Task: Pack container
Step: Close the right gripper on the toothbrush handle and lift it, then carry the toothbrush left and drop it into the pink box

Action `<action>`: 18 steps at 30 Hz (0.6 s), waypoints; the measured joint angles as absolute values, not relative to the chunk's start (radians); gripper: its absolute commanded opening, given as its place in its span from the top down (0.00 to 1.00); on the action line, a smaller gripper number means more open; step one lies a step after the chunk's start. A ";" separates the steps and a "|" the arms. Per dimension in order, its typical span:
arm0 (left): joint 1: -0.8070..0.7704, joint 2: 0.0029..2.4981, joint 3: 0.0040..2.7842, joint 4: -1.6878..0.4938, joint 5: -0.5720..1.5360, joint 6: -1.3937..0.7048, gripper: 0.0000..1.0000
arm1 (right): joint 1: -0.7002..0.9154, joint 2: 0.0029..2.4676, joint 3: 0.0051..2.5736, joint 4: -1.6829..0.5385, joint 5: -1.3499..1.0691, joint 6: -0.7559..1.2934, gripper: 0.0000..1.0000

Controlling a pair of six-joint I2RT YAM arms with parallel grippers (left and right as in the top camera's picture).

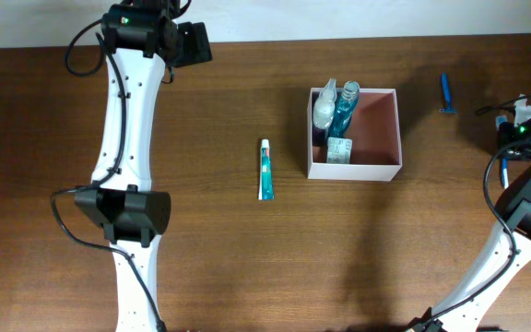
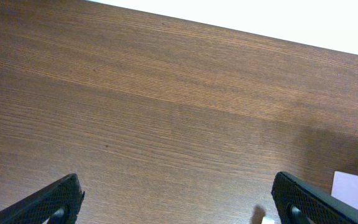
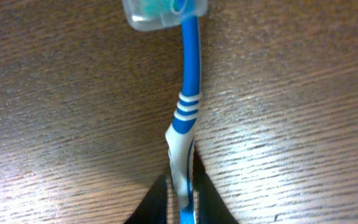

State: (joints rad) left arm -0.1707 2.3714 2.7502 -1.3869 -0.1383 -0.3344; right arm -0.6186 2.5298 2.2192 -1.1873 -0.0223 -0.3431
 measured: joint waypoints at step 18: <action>-0.171 2.371 2.750 -1.387 -0.138 -0.334 0.01 | -0.595 2.530 2.371 -1.489 -0.070 -0.311 0.96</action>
